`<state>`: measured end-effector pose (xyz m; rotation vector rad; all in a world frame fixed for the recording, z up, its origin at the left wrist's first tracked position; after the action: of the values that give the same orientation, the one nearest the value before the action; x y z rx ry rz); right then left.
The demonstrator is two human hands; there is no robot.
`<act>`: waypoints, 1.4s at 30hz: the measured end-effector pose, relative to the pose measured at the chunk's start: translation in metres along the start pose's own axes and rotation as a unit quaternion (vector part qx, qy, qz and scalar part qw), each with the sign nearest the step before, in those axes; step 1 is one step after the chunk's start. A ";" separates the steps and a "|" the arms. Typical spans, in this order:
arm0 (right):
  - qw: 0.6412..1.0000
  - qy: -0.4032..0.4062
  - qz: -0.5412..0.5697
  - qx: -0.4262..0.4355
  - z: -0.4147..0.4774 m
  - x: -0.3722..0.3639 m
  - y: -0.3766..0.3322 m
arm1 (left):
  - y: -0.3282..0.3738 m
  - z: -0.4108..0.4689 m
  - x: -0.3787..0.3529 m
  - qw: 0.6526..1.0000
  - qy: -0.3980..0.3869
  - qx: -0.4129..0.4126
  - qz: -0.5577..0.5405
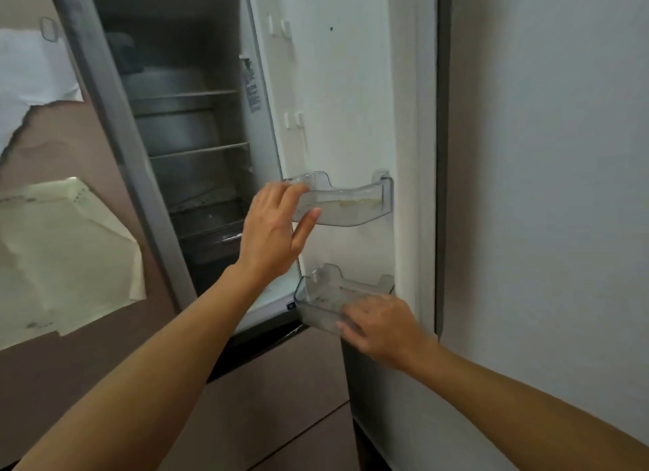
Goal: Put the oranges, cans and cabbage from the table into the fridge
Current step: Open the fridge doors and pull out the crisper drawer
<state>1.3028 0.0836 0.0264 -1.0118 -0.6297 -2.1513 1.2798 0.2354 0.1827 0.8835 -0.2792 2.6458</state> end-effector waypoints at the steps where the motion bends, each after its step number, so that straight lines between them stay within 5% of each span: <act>1: 1.000 0.003 0.003 -0.002 0.000 -0.001 0.010 | 0.003 0.005 -0.004 1.000 0.013 -0.011 0.005; 17: 0.994 -0.104 0.017 -0.019 -0.016 -0.010 0.096 | 0.035 0.037 -0.055 0.997 0.012 -0.041 0.059; 21: 0.998 -0.054 0.014 0.009 -0.017 0.005 0.083 | 0.031 0.002 -0.049 0.997 -0.014 0.043 0.057; 25: 0.992 0.017 0.064 0.105 0.013 0.022 0.037 | -0.004 -0.082 -0.045 0.973 -0.051 0.225 0.011; 29: 0.977 -0.059 0.143 0.144 0.041 -0.002 -0.028 | -0.043 -0.206 -0.035 0.855 -0.077 0.503 -0.097; 33: 0.963 -0.115 0.198 0.143 0.085 -0.025 -0.089 | -0.077 -0.299 -0.012 0.640 0.072 0.709 -0.287; 36: 0.948 -0.140 0.263 0.109 0.128 -0.040 -0.128 | -0.090 -0.335 -0.001 0.512 0.193 0.744 -0.383; 42: 0.916 -0.103 0.388 0.010 0.213 -0.075 -0.185 | -0.151 -0.360 -0.023 0.347 0.292 0.701 -0.551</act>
<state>1.3038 0.3731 0.0653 -1.2274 -0.2612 -1.3485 1.1577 0.4726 -0.1035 0.0207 2.1381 0.9947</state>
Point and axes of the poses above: each hand's wrist, its own z-axis towards the middle knuckle, its own x-axis out of the back of the hand, y = z × x, the point moved 5 cm from there along z, towards the middle knuckle, and after that the axes turned 12 degrees about -y, right-handed, at the moved point
